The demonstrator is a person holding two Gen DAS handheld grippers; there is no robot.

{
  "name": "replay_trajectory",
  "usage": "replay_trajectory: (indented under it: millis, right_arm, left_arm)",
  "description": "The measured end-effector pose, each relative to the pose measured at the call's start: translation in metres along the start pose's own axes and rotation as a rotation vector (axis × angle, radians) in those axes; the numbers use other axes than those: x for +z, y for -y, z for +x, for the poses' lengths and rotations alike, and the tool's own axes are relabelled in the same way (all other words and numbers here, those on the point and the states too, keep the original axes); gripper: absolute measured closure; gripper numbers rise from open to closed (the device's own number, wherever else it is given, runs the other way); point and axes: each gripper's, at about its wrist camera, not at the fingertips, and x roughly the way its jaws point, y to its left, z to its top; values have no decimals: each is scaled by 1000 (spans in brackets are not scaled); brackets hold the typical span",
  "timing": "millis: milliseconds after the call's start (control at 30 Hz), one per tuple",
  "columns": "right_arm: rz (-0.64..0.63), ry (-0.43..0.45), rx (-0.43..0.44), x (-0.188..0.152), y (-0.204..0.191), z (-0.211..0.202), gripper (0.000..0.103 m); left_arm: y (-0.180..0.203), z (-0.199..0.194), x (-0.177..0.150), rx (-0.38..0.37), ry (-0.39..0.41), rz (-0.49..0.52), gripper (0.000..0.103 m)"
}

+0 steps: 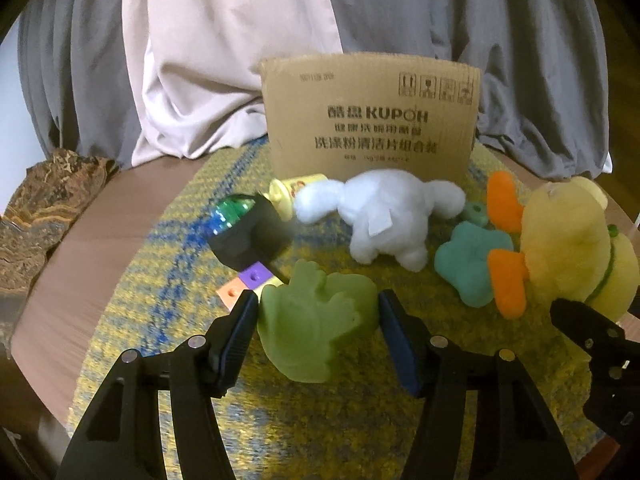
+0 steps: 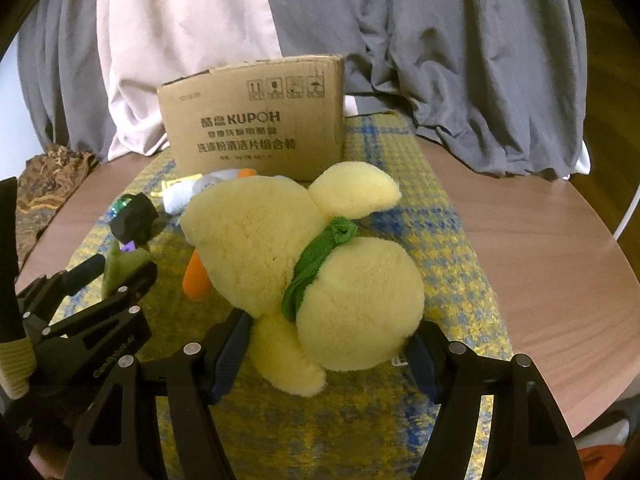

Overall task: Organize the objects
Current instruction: 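Close the right gripper on the plush duck while the left gripper grasps the green sponge, then carry the duck with the right gripper into the box while the left drops the sponge in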

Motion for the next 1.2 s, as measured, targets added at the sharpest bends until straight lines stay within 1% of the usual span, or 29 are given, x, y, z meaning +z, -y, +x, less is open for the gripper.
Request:
replay_trajectory:
  millis: [300, 533, 767, 1200]
  right_arm:
    - [-18, 53, 24, 15, -12, -13, 34]
    - [-30, 102, 34, 30, -20, -25, 34]
    - [-30, 148, 36, 49, -21, -33, 34]
    - [-47, 225, 16, 89, -26, -43, 34]
  left_arm:
    - [-12, -17, 15, 16, 51, -18, 42]
    - [-20, -28, 33, 13, 94, -30, 42]
    - [-23, -36, 54, 8, 135, -26, 42]
    - [-24, -45, 96, 26, 228, -19, 42]
